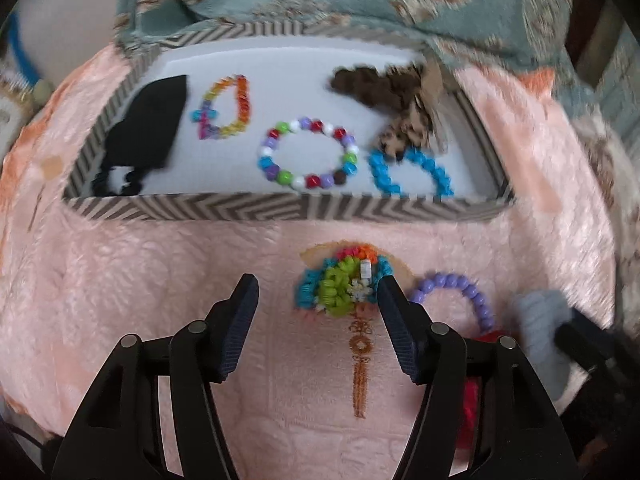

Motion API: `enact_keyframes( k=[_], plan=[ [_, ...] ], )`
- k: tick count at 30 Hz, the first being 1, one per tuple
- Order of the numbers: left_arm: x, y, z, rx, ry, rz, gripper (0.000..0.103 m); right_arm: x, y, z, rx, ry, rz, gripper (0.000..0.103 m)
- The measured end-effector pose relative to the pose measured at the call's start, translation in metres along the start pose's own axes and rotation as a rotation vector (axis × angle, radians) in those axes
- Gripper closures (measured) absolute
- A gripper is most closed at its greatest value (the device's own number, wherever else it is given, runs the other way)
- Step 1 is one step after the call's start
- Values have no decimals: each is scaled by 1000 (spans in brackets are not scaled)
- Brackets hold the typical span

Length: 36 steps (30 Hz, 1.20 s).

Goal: Organize jewelry
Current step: 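Grasp the green beaded keychain with the left tool while the right grasps the grey fluffy scrunchie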

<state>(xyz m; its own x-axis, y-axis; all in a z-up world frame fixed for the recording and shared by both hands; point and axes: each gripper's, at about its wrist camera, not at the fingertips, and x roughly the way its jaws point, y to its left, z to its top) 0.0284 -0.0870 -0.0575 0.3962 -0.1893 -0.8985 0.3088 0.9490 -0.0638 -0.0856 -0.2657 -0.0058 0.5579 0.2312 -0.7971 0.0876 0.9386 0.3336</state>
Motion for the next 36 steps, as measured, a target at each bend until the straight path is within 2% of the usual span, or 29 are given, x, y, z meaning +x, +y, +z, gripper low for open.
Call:
enact_keyframes(
  k=[2, 4, 5, 6, 9, 12, 18, 21, 22, 23, 25, 29, 30, 31, 32, 34, 36],
  plan=[
    [5, 1, -3, 5, -5, -18, 46, 2, -2, 0, 5, 3, 8, 78],
    [4, 6, -3, -21, -12, -55, 65, 2, -3, 2, 9, -6, 11, 79],
    [3, 9, -2, -37, -9, -69, 71, 1, -2, 2, 7, -15, 12, 86],
    [3, 10, -1, -40, -8, -70, 78, -1, -2, 3, 2, -21, 16, 88],
    [-3, 15, 1, -41, -10, -70, 85, -9, 0, 6, -8, -39, 25, 91],
    [-15, 22, 1, -61, -22, -103, 86, -20, 2, 8, -19, -61, 28, 93],
    [-47, 28, 1, -75, -76, -108, 86, -34, 5, 13, -30, -89, 30, 94],
    [-64, 31, 2, -79, -108, -101, 86, -31, 8, 13, -39, -39, 33, 94],
    [-69, 31, 3, -81, -117, -99, 86, -28, 8, 11, -34, -20, 18, 91],
    [-72, 33, 2, -82, -125, -97, 86, -24, 7, 10, -27, -4, 1, 83],
    [-78, 34, 1, -86, -137, -88, 86, -17, 4, 5, 6, 15, 7, 76],
    [-82, 35, -3, -88, -137, -89, 86, 6, -2, -4, 60, 80, 52, 76],
    [-82, 35, -4, -88, -139, -87, 86, 8, 0, -5, 44, 77, 56, 78],
    [-84, 36, -4, -90, -141, -85, 86, 7, 2, -7, 23, 57, 54, 90],
    [-85, 37, -5, -93, -141, -83, 86, 4, 4, -8, 8, 45, 51, 95],
    [-87, 40, -4, -102, -142, -80, 86, -5, 7, -5, -6, 21, 69, 102],
    [-90, 44, -2, -114, -149, -82, 86, -19, 11, 1, -29, -20, 66, 102]
  ],
)
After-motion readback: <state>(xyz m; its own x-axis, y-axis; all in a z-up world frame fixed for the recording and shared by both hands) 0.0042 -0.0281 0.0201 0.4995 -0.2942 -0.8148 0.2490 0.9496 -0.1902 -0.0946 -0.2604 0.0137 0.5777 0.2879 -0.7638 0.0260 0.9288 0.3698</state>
